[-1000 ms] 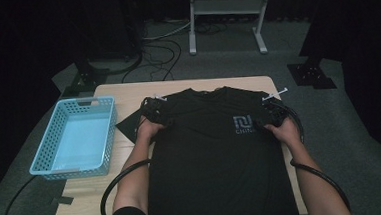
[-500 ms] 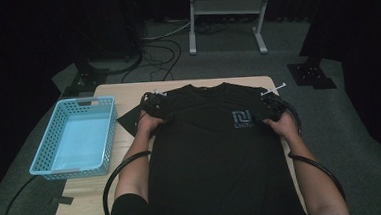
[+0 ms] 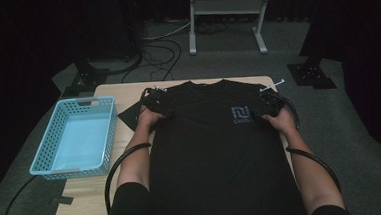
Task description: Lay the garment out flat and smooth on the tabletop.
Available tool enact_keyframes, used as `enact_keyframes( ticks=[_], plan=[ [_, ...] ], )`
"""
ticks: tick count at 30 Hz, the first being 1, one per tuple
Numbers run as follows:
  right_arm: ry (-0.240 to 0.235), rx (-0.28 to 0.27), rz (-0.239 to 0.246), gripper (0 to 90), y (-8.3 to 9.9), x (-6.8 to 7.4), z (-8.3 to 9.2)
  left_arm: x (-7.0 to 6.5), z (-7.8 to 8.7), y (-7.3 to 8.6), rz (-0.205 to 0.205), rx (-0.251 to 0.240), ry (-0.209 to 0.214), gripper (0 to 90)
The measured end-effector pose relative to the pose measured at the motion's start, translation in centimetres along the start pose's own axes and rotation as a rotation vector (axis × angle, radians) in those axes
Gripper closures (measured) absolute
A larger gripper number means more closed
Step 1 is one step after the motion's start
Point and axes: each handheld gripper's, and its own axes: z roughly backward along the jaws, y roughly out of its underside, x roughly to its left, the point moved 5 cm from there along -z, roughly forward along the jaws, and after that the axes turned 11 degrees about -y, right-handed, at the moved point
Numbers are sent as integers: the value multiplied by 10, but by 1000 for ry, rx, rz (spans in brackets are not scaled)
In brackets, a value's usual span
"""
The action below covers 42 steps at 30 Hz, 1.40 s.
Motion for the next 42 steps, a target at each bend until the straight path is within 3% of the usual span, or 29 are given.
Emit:
enact_keyframes(
  ticks=[12, 16, 18, 19, 22, 30, 33, 42],
  plan=[
    [7, -27, -6, 13, -6, -4, -4, 4, -5, -5, 7, -9, 2, 12],
    [-9, 5, -7, 14, -6, -2, -2, -1, 0, -3, 34, -37, 13, 31],
    [-9, -47, -7, 15, -4, -1, 3, -1, 4, -2, 33, -41, 16, 31],
    [-36, -71, -16, 30, -3, 0, 6, -1, 7, -2, 31, -45, 16, 31],
    [-57, -87, -15, 49, 5, 5, 12, -1, 16, -2, 48, -62, 21, 30],
    [-122, -149, -23, 47, 21, 20, 35, -13, 41, 6, 42, -105, 55, 30],
    [-151, -164, -18, 47, 24, 29, 42, -16, 50, 13, 48, -108, 62, 30],
    [-181, -169, 29, 49, 29, 56, 57, -15, 85, 26, 51, -144, 50, 31]
  ],
)
